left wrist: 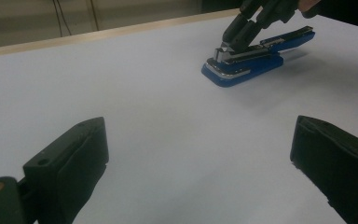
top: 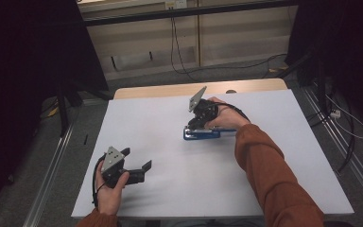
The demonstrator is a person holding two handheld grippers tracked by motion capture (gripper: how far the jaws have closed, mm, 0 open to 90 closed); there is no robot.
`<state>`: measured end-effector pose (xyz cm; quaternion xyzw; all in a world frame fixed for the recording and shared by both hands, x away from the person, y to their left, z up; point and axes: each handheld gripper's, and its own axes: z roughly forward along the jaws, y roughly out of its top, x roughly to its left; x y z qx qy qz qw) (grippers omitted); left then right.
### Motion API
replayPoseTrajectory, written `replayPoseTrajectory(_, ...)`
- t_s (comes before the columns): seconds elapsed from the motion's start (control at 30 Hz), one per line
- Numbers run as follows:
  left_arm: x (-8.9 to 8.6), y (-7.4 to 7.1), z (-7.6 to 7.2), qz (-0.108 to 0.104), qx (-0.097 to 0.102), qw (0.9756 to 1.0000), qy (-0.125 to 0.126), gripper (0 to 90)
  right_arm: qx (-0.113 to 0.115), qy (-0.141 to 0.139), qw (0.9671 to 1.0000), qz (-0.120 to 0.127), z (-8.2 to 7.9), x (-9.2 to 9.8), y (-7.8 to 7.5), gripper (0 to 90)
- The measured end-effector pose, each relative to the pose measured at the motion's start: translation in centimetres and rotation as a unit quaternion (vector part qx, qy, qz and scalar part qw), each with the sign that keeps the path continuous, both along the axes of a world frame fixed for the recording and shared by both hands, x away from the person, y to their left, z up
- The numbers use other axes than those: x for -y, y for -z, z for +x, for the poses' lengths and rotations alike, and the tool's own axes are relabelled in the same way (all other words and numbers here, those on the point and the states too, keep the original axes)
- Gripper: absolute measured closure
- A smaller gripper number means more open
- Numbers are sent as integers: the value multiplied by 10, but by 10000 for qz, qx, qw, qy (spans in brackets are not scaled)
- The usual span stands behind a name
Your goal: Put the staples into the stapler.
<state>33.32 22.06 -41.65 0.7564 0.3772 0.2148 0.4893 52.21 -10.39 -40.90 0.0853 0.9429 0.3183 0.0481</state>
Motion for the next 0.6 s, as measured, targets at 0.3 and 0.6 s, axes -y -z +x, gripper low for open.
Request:
replayPoseTrajectory(0.3, 0, 0, 0, -3, 2, 10000, 1, 44, -31, -5, 10000, -31, 1, 3, 2, 793)
replayPoseTrajectory(0.6, 0, 0, 0, -10, -6, 10000, -6, 44, -19, -51, 10000, -78, 0, 2, 1, 793)
